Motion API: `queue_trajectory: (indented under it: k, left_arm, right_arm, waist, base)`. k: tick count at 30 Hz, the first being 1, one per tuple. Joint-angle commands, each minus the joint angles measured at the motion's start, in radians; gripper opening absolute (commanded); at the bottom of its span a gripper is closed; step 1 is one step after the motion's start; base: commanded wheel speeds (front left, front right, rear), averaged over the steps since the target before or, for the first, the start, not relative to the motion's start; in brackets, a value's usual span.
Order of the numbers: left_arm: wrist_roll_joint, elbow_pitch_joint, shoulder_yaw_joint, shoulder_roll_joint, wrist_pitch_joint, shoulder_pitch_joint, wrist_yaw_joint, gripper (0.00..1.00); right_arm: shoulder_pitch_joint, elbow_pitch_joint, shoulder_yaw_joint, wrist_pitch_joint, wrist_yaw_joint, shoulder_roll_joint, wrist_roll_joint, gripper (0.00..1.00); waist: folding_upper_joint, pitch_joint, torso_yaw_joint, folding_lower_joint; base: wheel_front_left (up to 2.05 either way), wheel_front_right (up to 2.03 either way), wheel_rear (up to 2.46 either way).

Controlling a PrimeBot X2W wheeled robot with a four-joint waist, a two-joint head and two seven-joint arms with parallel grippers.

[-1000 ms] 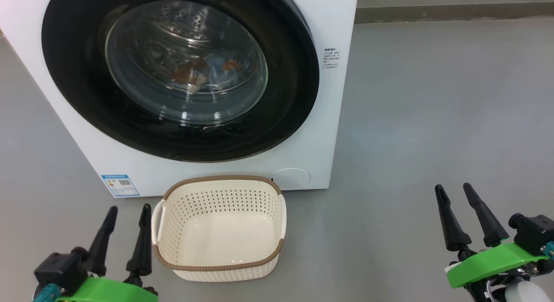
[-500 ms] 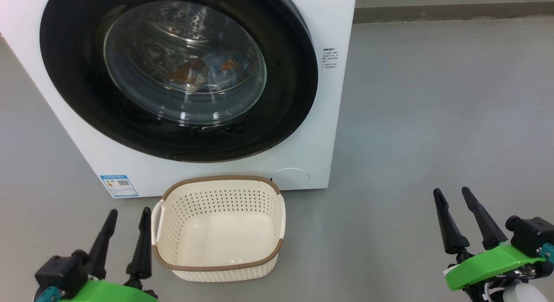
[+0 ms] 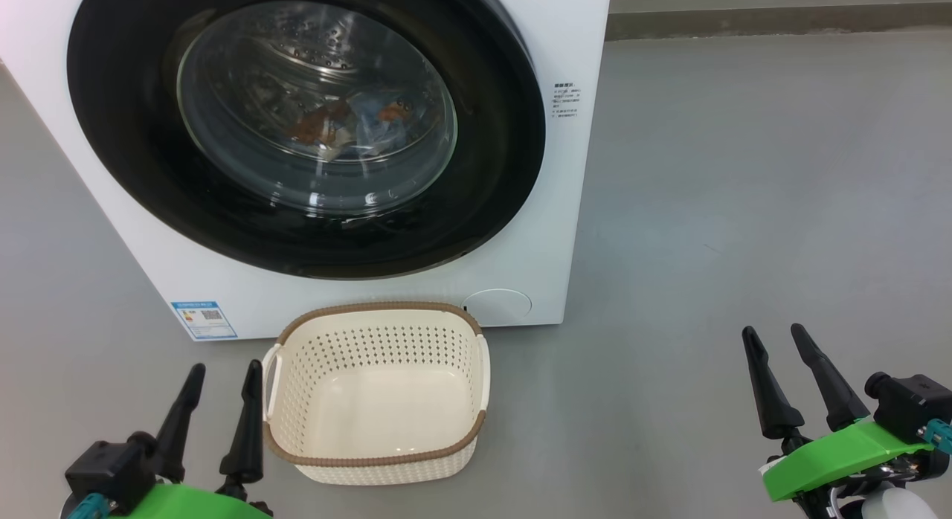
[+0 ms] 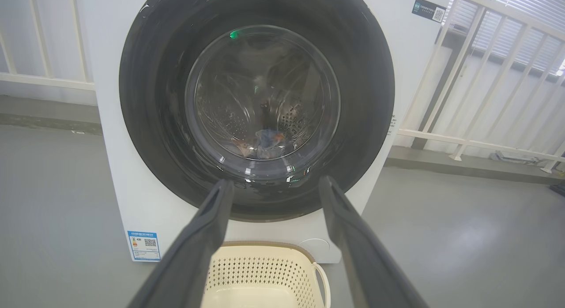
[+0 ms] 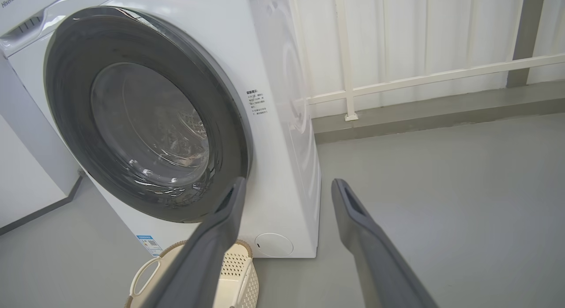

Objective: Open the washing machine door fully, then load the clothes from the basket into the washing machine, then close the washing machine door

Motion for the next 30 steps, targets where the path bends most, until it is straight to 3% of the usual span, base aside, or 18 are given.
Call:
queue_trajectory:
  k: [1,3,4,16,30]
  left_arm:
    - [0.007,-0.014,0.031,0.023,-0.006,-0.025,-0.003,1.0]
    - [0.002,-0.01,0.029,0.025,-0.006,-0.025,-0.003,1.0]
    - [0.0,0.01,-0.006,-0.001,0.0,0.001,0.0,0.0]
    - [-0.064,0.06,-0.006,-0.031,0.02,0.029,0.001,0.0]
    - [-0.194,0.066,0.021,-0.04,0.059,0.017,0.002,0.0]
  right_arm:
    - [-0.012,-0.02,0.023,-0.005,-0.006,-0.006,-0.01,1.0]
    - [-0.014,-0.019,0.025,-0.005,-0.006,-0.005,-0.01,1.0]
    - [0.0,0.004,0.002,0.0,0.0,0.002,0.0,0.0]
    - [0.026,0.048,-0.009,0.021,0.0,0.031,0.061,0.0]
    - [0.023,0.033,-0.034,0.062,-0.001,0.048,0.185,0.0]
  waist:
    - [0.0,0.0,0.0,0.0]
    - [0.0,0.0,-0.001,0.0]
    - [0.0,-0.001,-0.001,0.0]
    - [0.0,-0.001,-0.001,0.0015]
    - [0.0,0.002,-0.001,0.0]
  base:
    - [0.0,0.0,0.0]
    - [0.0,0.0,0.0]
    - [0.0,0.0,0.0]
    - [0.0,0.0,0.0]
    - [0.0,0.0,0.0]
